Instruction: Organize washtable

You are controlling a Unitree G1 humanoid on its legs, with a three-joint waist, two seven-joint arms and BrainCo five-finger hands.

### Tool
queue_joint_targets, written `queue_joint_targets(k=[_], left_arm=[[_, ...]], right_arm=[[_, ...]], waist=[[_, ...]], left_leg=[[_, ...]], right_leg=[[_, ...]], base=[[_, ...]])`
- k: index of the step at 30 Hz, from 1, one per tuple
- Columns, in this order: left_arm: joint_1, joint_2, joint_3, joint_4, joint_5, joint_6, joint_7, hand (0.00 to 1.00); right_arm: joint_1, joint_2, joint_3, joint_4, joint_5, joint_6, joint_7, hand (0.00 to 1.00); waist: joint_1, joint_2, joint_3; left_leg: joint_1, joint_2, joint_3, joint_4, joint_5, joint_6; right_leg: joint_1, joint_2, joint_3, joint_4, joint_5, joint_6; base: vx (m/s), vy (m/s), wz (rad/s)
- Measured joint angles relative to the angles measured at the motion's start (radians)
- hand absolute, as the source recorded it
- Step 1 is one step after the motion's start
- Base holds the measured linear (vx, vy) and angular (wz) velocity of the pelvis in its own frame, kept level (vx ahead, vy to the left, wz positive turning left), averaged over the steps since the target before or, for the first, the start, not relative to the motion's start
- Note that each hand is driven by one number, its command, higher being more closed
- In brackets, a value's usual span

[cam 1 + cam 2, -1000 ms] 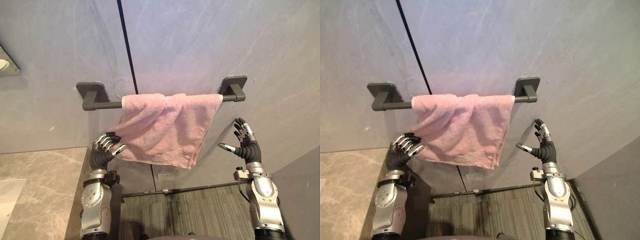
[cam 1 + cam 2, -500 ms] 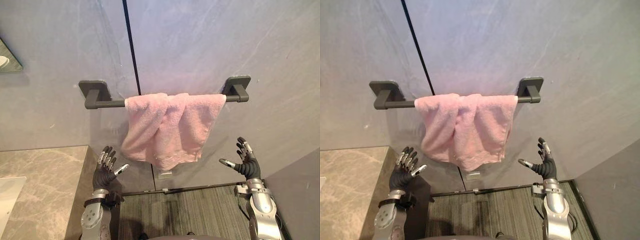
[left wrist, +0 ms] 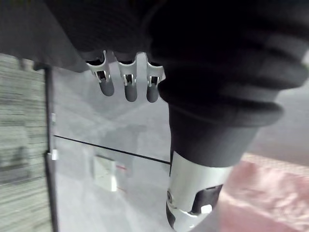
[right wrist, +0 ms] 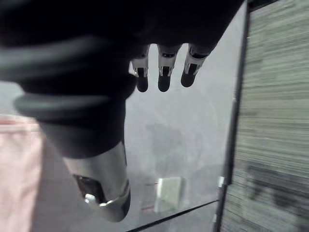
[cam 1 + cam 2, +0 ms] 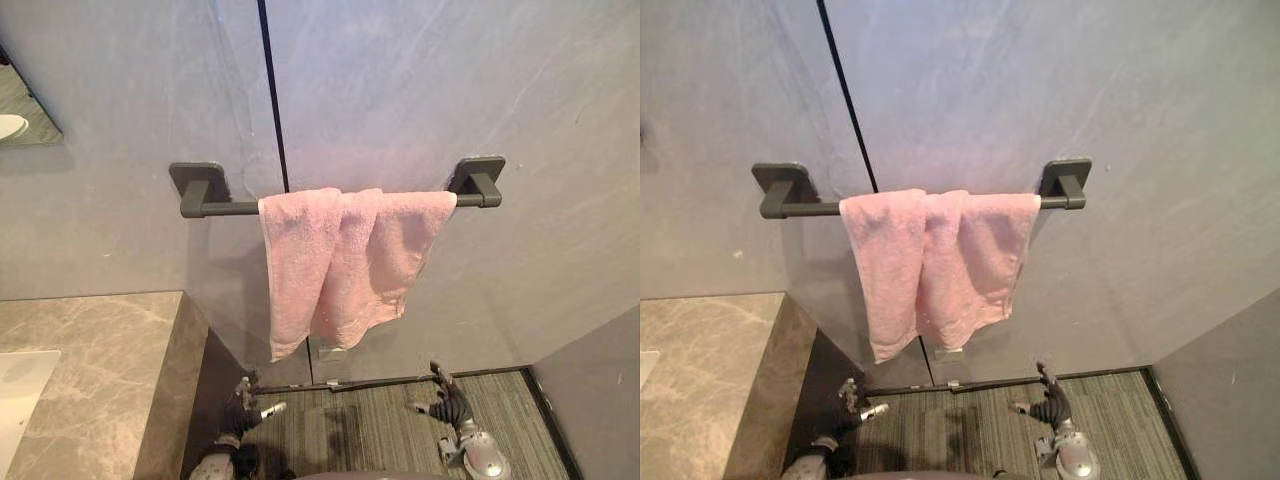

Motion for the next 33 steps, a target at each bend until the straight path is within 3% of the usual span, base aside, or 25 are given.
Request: queue_joint_targets(k=[13,29,33], left_arm=[[-0.072,0.001,0.020,0.240,0.069,0.013,0.111,0.00],[-0.119,-0.004,0.095,0.336,0.093,0.013,0.134,0.00],[-0.141,0.004,0.098,0.332,0.093,0.019,0.135,0.00]], right_arm=[[-0.044,-0.003,-0.046,0.256,0.072,0.036,-0.045,0.00],[-0.109,-0.022,-0.073,0.358,0.079,0.042,-0.066,0.00],[-0.140,-0.019,-0.057,0.357,0.079,0.047,-0.066,0.00]], waist=[[0.017,0.006,0.002],[0.022,0.024,0.020],[0.048,0.006,0.045]], left_leg=[[0.016,-0.001,0.020,-0.001,0.000,-0.001],[0.029,0.008,0.084,0.000,-0.020,-0.016],[-0.009,0.022,0.121,0.046,-0.042,-0.016]], right_leg=[[-0.008,0.006,0.025,0.011,0.002,-0.001],[-0.026,0.029,0.093,-0.001,0.011,-0.010],[-0.133,0.026,0.122,0.156,-0.049,-0.011]], base=[[-0.05,-0.012,-0.06],[0.00,-0.018,-0.13],[-0.05,-0.020,-0.28]])
